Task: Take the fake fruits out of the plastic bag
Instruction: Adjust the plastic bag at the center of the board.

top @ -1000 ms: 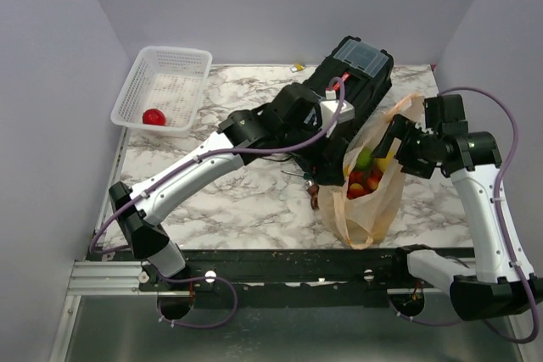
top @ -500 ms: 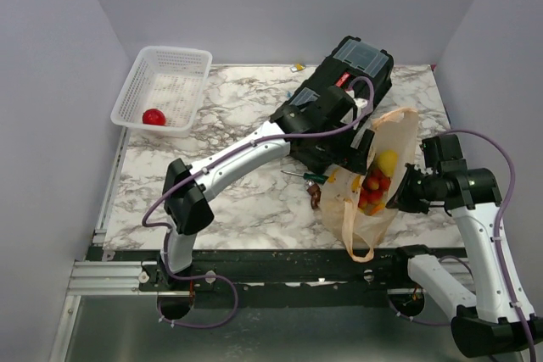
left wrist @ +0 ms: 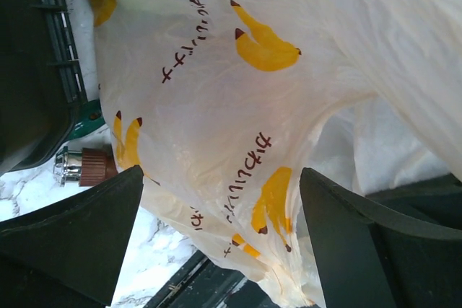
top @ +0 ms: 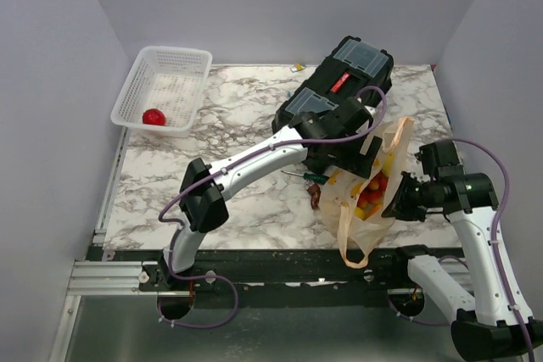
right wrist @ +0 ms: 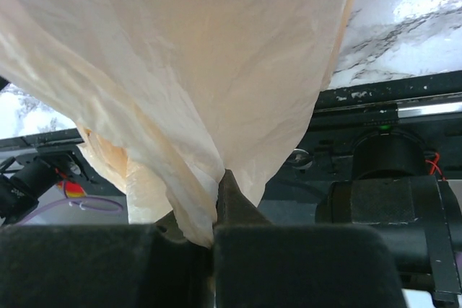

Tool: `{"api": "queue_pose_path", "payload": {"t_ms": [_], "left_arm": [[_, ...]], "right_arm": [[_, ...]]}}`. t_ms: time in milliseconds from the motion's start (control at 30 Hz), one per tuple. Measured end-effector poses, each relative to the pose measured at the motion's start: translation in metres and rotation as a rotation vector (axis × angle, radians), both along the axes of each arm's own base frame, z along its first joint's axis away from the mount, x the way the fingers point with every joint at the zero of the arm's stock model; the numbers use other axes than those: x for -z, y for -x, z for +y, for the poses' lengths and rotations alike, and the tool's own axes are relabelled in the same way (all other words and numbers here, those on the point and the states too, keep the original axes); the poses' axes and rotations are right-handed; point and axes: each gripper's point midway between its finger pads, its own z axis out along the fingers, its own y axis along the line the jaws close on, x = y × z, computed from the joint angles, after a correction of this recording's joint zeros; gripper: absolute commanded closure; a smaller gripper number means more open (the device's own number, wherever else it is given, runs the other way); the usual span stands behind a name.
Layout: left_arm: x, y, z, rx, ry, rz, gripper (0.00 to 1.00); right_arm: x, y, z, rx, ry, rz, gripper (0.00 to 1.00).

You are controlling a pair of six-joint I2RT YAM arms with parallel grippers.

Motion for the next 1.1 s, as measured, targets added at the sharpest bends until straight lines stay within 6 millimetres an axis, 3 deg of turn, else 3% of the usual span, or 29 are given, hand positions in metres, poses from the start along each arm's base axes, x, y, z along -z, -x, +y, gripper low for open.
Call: {"api": "queue_pose_path", "payload": {"t_ms": [300,467,567,700,800,900,1000,1033,1100], "left_arm": [[0.027,0.006,-0.006,-0.036,-0.107,-0.067,0.05],[0.035,0.021,-0.009,0.001,-0.120,-0.076,0.01],[0.037,0.038,0.005,0.037,-0.101,-0.095,0.01],[0.012,0.052,0.016,0.056,-0.030,-0.136,0.01],[-0.009,0.049,0.007,0.044,0.028,-0.185,0.02],[-0.012,0.043,-0.005,0.035,0.045,-0.207,0.03],[0.004,0.034,-0.016,0.024,0.014,-0.211,0.13],[0.010,0.032,-0.018,0.020,0.000,-0.212,0.20],[0.027,0.022,-0.018,-0.008,-0.061,-0.223,0.44]], "right_arm": [[0.010,0.010,0.005,0.003,-0.034,0.032,0.99],[0.008,0.012,0.006,0.010,-0.042,0.013,0.99],[0.007,0.012,0.006,0.012,-0.043,0.002,0.99],[0.006,0.012,0.006,0.018,-0.046,-0.002,0.99],[0.004,0.012,0.006,0.024,-0.050,-0.014,0.99],[0.001,0.013,0.006,0.027,-0.053,-0.032,0.99],[0.000,0.014,0.006,0.027,-0.053,-0.045,0.99],[0.000,0.014,0.005,0.028,-0.049,-0.050,0.99],[0.000,0.014,0.003,0.033,-0.040,-0.061,0.99]]}}
